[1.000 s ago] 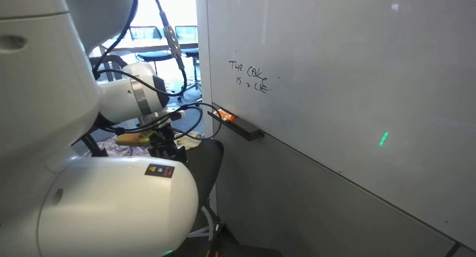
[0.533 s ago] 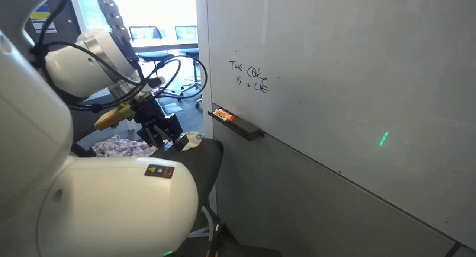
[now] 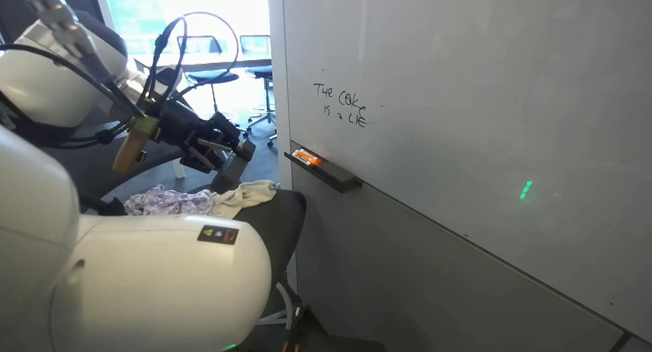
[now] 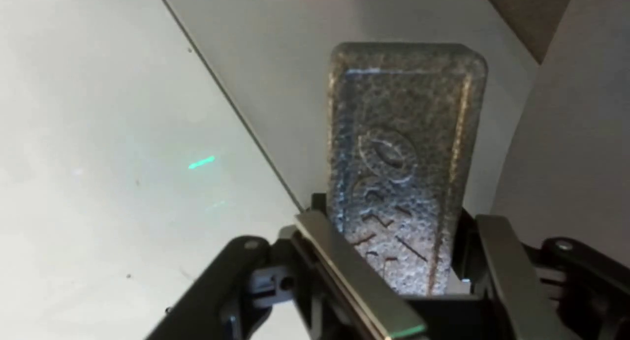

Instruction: Use the duster to erase the markings on the board

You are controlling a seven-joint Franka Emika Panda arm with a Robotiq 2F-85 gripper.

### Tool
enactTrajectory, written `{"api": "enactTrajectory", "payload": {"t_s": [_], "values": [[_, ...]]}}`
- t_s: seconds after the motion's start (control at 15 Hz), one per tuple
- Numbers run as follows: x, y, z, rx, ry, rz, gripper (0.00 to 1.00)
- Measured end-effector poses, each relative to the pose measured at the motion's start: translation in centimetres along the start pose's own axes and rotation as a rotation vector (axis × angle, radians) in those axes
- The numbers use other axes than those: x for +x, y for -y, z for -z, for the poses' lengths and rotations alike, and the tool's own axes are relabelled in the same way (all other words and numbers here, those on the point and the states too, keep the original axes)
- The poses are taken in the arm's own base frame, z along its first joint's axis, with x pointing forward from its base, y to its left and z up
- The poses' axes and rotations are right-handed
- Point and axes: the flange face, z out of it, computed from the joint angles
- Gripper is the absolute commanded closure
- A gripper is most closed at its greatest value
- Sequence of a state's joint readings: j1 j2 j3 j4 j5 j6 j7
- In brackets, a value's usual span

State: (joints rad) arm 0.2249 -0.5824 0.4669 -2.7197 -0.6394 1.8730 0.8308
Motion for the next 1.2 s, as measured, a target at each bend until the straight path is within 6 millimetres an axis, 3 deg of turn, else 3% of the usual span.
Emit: {"api": "enactTrajectory", "payload": {"t_s": [0.27,0.6,0.87,1.2], "values": [[0.6,0.5,0.2,-0.151,-0.175,0.029,0.69],[2.5,0.6,-1.8,-0.332,-0.404,0.028,0.69],[4.6,-1.0,-6.0,-0.452,-0.536,0.021,0.69],[6.4,-4.4,-12.3,-0.466,-0.537,0.024,0.69]]}}
